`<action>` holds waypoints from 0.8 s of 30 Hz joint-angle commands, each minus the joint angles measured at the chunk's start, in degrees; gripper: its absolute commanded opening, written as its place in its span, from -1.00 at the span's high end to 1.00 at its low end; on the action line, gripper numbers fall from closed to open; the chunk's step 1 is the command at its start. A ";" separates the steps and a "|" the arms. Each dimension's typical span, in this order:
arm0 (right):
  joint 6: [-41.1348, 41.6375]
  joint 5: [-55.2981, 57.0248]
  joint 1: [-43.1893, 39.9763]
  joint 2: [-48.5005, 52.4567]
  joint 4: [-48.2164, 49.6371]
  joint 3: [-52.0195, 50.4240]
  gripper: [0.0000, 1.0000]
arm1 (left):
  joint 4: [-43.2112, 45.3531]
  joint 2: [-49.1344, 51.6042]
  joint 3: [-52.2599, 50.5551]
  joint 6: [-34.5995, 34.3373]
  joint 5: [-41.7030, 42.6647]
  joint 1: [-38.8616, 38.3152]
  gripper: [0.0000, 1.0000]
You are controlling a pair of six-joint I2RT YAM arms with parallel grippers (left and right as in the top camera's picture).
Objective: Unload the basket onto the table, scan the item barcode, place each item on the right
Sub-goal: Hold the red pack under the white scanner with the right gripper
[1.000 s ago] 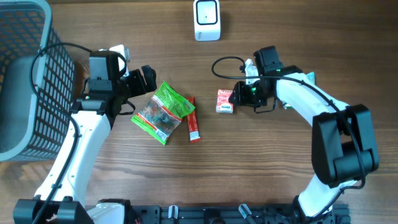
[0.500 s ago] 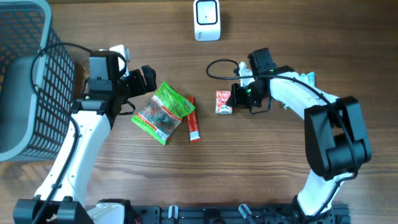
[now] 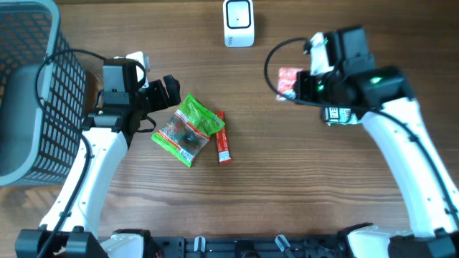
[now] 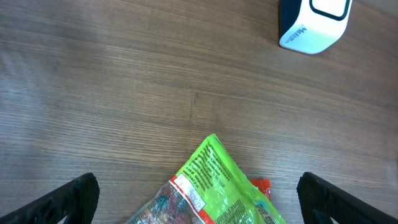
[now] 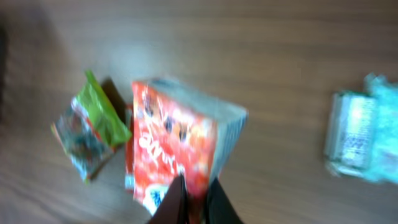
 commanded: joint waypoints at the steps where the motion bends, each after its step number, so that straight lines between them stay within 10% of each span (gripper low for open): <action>1: 0.57 9.31 -0.17 2.56 -8.50 19.08 0.92 | 0.15 -0.50 0.31 0.90 -0.33 0.37 -1.00; 7: -2.14 24.46 2.25 12.11 -14.75 40.98 0.91 | 0.15 -0.50 0.31 0.90 -0.33 0.37 -1.00; 24: -26.25 50.12 17.68 40.35 14.45 41.00 0.91 | 0.15 -0.50 0.31 0.90 -0.33 0.37 -1.00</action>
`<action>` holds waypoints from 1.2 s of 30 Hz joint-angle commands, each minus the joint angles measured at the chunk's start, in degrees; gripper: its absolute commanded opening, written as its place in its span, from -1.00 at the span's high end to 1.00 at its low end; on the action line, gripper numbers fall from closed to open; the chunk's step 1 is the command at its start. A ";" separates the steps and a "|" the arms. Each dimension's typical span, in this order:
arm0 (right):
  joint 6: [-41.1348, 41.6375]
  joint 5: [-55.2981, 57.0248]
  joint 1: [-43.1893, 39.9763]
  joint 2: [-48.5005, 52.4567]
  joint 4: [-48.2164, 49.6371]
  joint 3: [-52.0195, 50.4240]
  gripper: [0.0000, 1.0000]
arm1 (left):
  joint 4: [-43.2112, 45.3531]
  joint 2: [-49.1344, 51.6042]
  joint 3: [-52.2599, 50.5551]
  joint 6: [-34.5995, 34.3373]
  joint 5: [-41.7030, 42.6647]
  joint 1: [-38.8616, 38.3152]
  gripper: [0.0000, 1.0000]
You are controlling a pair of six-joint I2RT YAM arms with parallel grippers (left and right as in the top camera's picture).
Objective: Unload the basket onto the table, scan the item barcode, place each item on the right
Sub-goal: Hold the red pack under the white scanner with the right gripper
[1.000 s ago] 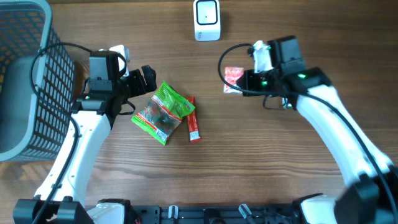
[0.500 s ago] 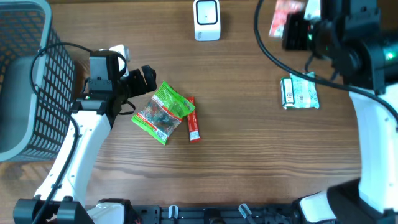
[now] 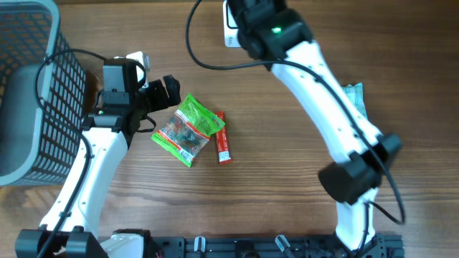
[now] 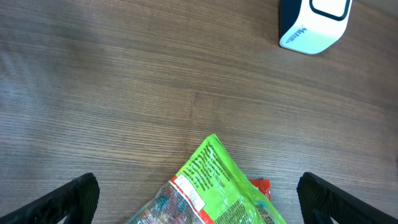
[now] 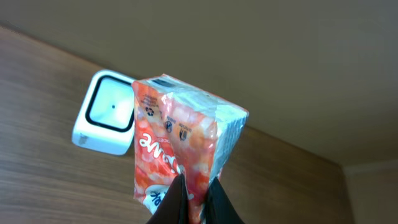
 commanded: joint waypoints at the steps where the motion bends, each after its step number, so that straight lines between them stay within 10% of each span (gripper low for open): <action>1: -7.32 3.02 -0.15 6.21 3.91 0.48 0.91 | 0.15 -0.50 0.31 0.90 -0.33 0.37 -1.00; 14: -43.69 5.31 -0.22 19.82 27.45 0.48 0.91 | 0.15 -0.50 0.31 0.90 -0.33 0.37 -1.00; 36: -51.67 9.81 -1.75 23.85 37.09 -0.83 0.91 | 0.15 -0.50 0.31 0.90 -0.33 0.37 -1.00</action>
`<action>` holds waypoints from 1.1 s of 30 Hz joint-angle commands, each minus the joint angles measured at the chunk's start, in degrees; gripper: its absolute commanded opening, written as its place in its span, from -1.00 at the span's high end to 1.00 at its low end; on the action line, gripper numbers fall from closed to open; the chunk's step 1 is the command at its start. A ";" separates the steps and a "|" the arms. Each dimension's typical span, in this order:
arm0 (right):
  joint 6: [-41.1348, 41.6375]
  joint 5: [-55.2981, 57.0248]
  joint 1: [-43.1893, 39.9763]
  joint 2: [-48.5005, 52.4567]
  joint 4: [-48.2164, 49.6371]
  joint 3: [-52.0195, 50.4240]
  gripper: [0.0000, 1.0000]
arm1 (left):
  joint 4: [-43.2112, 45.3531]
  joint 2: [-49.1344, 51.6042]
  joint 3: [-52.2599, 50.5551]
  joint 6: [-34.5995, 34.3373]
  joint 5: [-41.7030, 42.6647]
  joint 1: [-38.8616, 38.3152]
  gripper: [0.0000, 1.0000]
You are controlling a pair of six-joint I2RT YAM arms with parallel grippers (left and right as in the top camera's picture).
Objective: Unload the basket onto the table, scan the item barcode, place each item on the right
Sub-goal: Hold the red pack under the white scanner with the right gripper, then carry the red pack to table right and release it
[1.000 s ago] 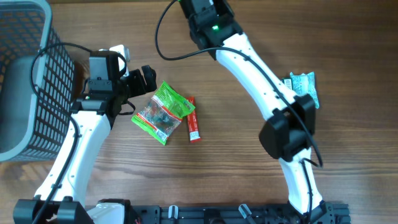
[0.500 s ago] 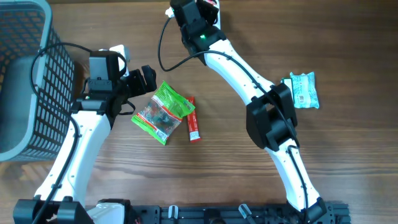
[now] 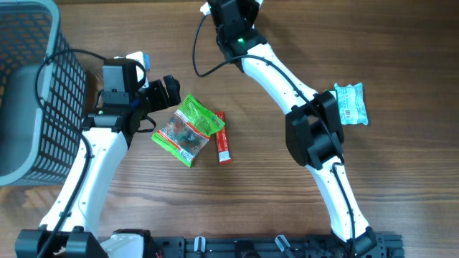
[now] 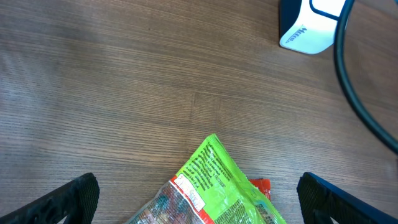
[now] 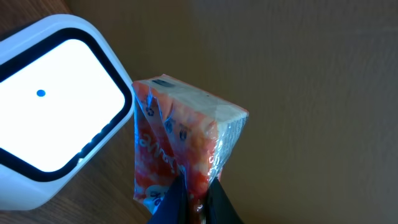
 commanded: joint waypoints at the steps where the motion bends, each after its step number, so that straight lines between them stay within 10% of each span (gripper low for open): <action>1: 1.70 0.92 0.52 1.11 -0.72 -0.28 0.91 | 0.15 -0.50 0.31 0.90 -0.33 0.37 -1.00; 23: 30.49 -4.90 0.48 -0.11 -14.03 -0.37 0.92 | 0.15 -0.50 0.31 0.90 -0.33 0.37 -1.00; 33: 51.69 -13.57 -0.96 -20.92 -44.11 -0.37 0.91 | 0.15 -0.50 0.31 0.90 -0.33 0.37 -1.00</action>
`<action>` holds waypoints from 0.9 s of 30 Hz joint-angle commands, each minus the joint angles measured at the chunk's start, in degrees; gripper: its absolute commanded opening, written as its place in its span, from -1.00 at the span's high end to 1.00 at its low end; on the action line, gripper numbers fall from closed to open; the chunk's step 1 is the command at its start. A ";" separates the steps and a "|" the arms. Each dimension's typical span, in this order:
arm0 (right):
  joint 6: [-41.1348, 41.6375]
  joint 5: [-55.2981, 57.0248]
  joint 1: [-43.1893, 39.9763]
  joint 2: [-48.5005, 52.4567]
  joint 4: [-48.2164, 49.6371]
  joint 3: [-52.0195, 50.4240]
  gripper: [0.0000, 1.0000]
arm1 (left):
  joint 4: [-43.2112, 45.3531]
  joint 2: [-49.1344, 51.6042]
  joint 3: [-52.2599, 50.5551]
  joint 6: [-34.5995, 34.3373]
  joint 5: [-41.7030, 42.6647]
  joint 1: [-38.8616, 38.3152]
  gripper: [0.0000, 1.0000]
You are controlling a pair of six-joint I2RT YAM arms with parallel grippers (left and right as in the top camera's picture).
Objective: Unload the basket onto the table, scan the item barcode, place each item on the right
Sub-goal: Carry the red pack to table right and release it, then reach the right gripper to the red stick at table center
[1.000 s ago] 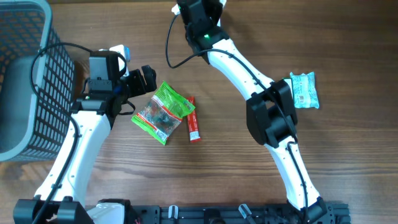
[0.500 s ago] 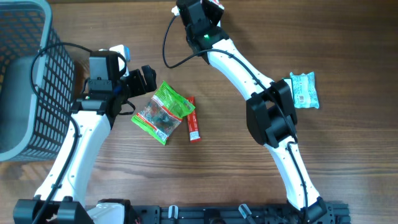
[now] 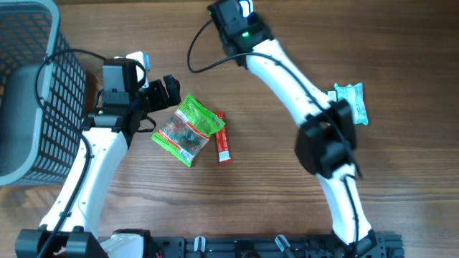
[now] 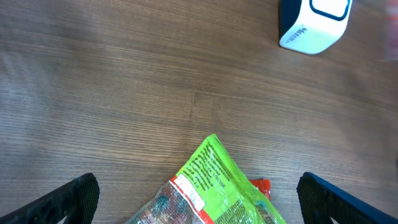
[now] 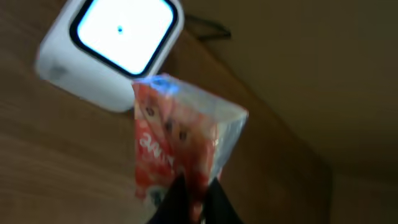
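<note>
The white scanner (image 5: 112,43) with its lit window stands at the table's far edge, also seen in the left wrist view (image 4: 314,22). In the overhead view my right wrist covers most of it. My right gripper (image 5: 193,199) is shut on the lower end of a red-orange snack packet (image 5: 180,143), which it holds upright just in front of and to the right of the scanner. The right wrist view is blurred. My left gripper (image 3: 161,89) stands open over the table, its fingers (image 4: 68,199) on either side of the top of a green packet (image 4: 214,186).
The green packet (image 3: 188,129) and a red stick packet (image 3: 223,147) lie left of the middle. A teal packet (image 3: 351,104) lies at the right. A grey wire basket (image 3: 29,93) fills the far left.
My right gripper, still shut on the red-orange packet, has drawn back from the scanner. The scanner's window filled the left of the wrist view then and now sits smaller at the upper left. The left arm is unchanged.
My right gripper first held the red-orange packet over the table right of the middle. It then held it near the scanner at the far edge, then right up against the scanner's window, and now a little back from it. The left arm stayed open over the green packet throughout.
</note>
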 commanded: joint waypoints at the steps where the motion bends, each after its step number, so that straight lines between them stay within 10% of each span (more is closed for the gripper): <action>1: 12.26 -8.02 -1.88 -11.08 -12.46 0.59 0.91 | 0.22 -0.50 0.31 0.90 -0.35 0.37 -1.00; 8: 26.23 -21.75 -12.31 -13.22 -42.18 -0.90 0.81 | 0.22 -0.50 0.31 0.90 -0.35 0.37 -1.00; 17: 29.14 -25.97 -24.83 -13.20 -39.65 -16.48 0.90 | 0.22 -0.50 0.31 0.90 -0.35 0.37 -1.00; 18: 29.16 -25.99 -25.81 -13.20 -38.45 -18.80 0.31 | 0.22 -0.50 0.31 0.90 -0.35 0.37 -1.00; 19: 29.09 -25.97 -26.73 -13.20 -37.40 -21.31 -1.00 | 0.22 -0.50 0.31 0.90 -0.35 0.37 -1.00; 27: 29.14 -33.51 -28.26 -13.20 -30.77 -26.21 -0.99 | 0.22 -0.50 0.31 0.90 -0.35 0.37 -1.00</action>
